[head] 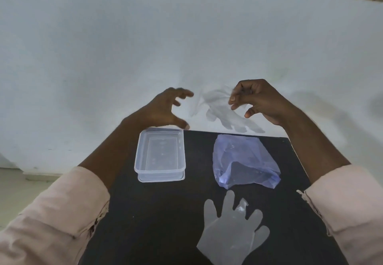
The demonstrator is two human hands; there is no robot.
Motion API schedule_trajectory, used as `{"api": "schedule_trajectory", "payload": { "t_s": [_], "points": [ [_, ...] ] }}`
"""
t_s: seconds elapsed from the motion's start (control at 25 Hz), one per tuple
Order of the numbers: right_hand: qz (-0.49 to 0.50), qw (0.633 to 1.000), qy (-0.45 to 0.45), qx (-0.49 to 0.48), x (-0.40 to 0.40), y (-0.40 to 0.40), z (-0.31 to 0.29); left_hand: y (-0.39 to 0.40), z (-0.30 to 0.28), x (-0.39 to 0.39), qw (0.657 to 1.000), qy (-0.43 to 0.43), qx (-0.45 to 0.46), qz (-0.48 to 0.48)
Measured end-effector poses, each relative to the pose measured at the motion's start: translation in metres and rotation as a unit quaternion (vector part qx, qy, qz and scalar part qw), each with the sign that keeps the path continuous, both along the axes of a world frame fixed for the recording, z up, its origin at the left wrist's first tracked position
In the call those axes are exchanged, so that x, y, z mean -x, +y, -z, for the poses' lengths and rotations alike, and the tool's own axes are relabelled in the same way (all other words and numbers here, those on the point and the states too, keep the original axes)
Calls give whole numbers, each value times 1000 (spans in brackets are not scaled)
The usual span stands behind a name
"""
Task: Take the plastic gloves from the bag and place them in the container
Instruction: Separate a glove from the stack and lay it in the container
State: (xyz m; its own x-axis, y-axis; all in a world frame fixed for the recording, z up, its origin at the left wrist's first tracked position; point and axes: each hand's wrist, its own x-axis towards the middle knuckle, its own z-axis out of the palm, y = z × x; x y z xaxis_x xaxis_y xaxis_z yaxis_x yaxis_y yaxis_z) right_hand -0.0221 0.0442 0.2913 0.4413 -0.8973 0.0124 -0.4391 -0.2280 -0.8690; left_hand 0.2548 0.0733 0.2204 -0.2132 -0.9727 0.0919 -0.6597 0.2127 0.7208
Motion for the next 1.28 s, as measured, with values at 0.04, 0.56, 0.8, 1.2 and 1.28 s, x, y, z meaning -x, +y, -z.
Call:
{"api": "schedule_trajectory", "payload": {
  "t_s": [0.04, 0.56, 0.8, 1.2, 1.28],
  "points": [
    [-1, 1000, 5, 1, -8, 2, -2, -3, -9, -1, 998, 66, -2, 8],
    [-67, 989, 131, -12, -60, 18, -39, -71, -43, -12, 943, 221, -127, 216],
    [-91, 985, 140, -36, -60, 0, -46, -74, -47, -11, 937, 224, -134, 231],
    [77, 996, -21, -38, -75, -37, 14, -83, -15, -29, 933, 330, -127, 74],
    [103, 991, -77, -43, -84, -42, 31, -84, -8, -33, 935, 322, -139, 53]
  ]
}}
